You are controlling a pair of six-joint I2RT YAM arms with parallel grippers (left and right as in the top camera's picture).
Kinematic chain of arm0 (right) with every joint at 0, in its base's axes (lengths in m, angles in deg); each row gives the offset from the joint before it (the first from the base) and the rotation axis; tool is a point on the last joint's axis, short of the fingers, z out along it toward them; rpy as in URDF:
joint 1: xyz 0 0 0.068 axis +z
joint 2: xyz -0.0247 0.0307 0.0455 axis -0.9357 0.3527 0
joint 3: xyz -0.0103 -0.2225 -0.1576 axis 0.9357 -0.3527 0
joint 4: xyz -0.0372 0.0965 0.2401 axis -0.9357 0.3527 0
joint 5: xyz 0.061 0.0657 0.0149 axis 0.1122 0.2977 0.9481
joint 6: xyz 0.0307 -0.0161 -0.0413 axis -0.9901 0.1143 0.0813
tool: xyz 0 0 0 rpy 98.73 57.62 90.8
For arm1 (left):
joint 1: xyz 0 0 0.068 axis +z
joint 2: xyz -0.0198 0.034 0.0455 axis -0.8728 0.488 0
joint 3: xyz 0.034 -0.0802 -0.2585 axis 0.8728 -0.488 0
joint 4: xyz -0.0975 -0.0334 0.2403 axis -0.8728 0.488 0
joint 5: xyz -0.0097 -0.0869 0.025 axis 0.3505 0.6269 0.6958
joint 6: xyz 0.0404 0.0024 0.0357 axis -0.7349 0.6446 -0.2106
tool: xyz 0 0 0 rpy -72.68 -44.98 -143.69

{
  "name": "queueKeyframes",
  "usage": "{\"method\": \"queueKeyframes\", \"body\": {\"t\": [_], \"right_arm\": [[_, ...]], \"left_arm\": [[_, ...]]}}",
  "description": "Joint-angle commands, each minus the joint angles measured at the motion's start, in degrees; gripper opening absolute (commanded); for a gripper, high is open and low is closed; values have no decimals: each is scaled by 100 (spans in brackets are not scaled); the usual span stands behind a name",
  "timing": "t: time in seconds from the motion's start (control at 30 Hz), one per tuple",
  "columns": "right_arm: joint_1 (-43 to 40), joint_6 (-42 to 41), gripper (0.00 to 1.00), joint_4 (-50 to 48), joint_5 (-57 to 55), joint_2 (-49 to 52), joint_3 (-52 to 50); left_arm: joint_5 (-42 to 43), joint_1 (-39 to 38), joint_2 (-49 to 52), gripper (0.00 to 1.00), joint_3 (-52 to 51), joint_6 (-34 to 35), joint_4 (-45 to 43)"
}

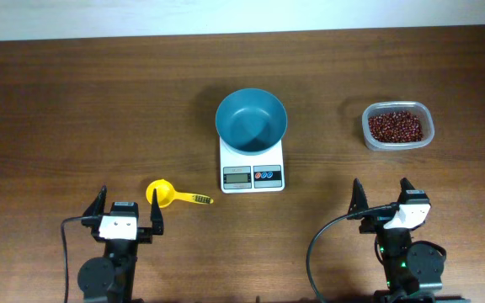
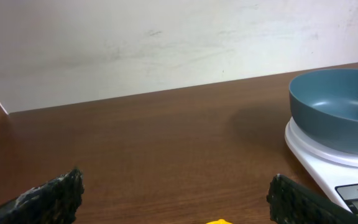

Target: Scoop item into bowl and weigh 50g on scale

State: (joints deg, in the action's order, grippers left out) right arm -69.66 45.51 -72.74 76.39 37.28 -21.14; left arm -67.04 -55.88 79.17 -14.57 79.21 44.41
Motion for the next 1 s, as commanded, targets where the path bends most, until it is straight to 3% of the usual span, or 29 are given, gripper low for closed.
{"method": "queueKeyframes", "body": {"t": [0.0, 0.97], "right_arm": [[26, -15, 99, 28, -315, -26, -31], [26, -17, 99, 28, -315, -26, -31]], "left_arm": [[-39, 24, -44, 99, -55, 92, -13], [-39, 24, -44, 99, -55, 92, -15]]}}
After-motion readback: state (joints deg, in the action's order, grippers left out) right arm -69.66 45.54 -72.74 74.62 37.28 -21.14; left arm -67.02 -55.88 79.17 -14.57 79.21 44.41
